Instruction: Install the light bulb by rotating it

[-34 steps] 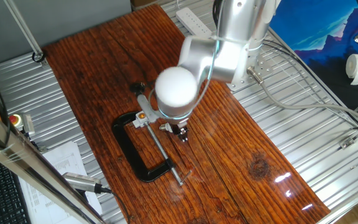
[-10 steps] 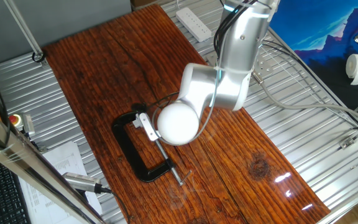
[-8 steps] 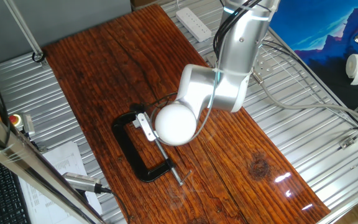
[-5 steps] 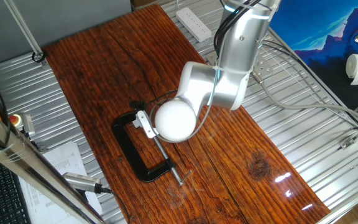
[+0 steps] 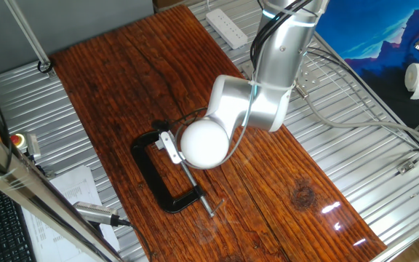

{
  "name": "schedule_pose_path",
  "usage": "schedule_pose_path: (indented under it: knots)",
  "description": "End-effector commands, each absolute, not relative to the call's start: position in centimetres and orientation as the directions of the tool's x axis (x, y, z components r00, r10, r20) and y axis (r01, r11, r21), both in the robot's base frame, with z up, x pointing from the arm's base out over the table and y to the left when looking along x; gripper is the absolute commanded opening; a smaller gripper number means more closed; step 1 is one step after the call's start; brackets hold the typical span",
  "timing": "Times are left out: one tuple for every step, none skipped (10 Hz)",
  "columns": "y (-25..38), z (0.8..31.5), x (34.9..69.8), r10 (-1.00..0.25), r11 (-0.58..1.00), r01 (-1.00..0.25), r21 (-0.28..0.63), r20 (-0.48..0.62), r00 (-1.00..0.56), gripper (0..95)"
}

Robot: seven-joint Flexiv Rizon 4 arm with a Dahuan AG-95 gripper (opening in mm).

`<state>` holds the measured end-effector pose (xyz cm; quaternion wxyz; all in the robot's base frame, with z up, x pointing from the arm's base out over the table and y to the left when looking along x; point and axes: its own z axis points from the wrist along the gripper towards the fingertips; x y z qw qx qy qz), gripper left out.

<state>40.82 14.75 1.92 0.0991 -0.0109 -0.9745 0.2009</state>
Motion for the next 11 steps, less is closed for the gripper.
schedule_pose_path:
  knots:
    - [14.82,1.91,40.79,0.064,0.920,-0.016,-0.392,0.191,-0.980,57.0]
    - [14.89,2.02,40.78,0.064,0.920,-0.016,-0.392,0.191,-0.980,57.0]
    - [14.95,2.23,40.79,0.062,0.920,-0.018,-0.391,0.191,-0.980,57.0]
    - [15.00,2.30,40.73,0.063,0.921,-0.017,-0.388,0.191,-0.980,57.0]
    - [15.02,2.25,40.63,0.063,0.921,-0.017,-0.389,0.191,-0.980,57.0]
    - [14.96,2.19,40.48,0.062,0.921,-0.017,-0.389,0.191,-0.980,57.0]
    - [14.88,2.17,40.32,0.062,0.921,-0.018,-0.389,0.190,-0.980,57.0]
    - [14.83,2.28,40.15,0.059,0.921,-0.020,-0.388,0.191,-0.980,57.0]
    - [14.93,2.41,40.01,0.058,0.922,-0.021,-0.387,0.192,-0.980,57.0]
    - [15.02,2.43,39.95,0.060,0.922,-0.019,-0.388,0.192,-0.980,57.0]
    - [15.23,2.41,39.79,0.065,0.921,-0.014,-0.389,0.190,-0.980,38.0]
